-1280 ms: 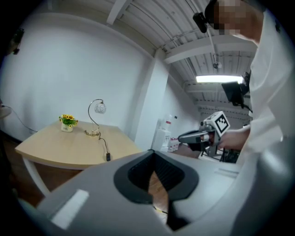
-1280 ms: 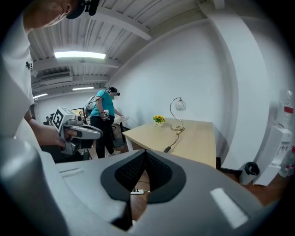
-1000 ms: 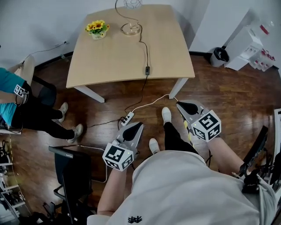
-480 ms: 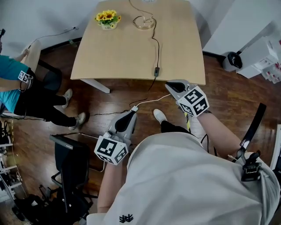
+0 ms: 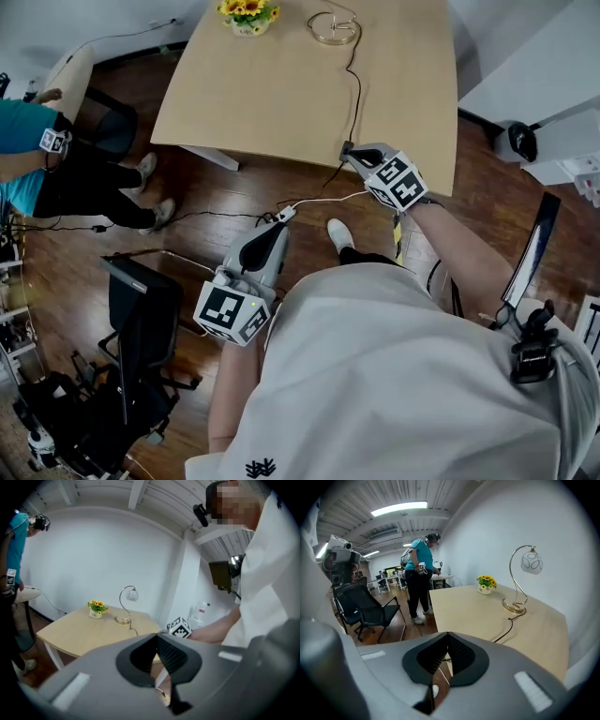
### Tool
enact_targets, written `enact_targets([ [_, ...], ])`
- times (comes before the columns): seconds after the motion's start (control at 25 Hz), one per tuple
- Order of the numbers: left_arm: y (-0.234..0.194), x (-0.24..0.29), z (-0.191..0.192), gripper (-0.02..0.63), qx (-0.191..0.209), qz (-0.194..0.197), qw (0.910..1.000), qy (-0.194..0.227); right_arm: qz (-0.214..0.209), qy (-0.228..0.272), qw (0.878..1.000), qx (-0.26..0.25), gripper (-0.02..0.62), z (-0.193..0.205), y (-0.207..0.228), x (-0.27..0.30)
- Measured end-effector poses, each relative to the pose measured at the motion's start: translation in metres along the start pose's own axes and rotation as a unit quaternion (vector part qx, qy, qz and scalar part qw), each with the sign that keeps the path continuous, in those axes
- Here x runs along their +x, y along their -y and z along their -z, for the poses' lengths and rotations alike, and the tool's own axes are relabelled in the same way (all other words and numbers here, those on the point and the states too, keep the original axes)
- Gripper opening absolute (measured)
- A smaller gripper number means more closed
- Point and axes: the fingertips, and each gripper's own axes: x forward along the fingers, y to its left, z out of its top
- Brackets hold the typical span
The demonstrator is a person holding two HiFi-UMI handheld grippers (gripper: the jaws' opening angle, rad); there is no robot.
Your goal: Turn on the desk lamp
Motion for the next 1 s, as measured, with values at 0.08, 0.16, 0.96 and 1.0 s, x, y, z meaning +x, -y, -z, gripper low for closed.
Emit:
enact_targets([
  [0.08, -0.006, 0.003, 0.001, 0.021, -0.006, -0.010, 0.9999, -0.004, -0.007, -0.017, 1.000, -0.003, 0.003, 0.009, 0.008, 0.018],
  [0.16, -0.012, 0.006, 0.000, 0.021, -0.010, -0.021, 0.9997, -0.008, -0.014, -0.033, 0.999, -0.007, 0.003, 0.018, 0.012, 0.033],
  [0.96, -0.041, 0.039, 0.000, 0.021, -0.035, -0.065, 0.9968, -0.030, -0.047, -0.123, 0.990, -0.047, 0.003, 0.063, 0.023, 0.091],
  [1.0, -0.041, 0.040, 0.000, 0.021, -0.035, -0.063, 0.9969, -0.031, -0.047, -0.123, 0.990, -0.050, 0.002, 0.063, 0.023, 0.091],
])
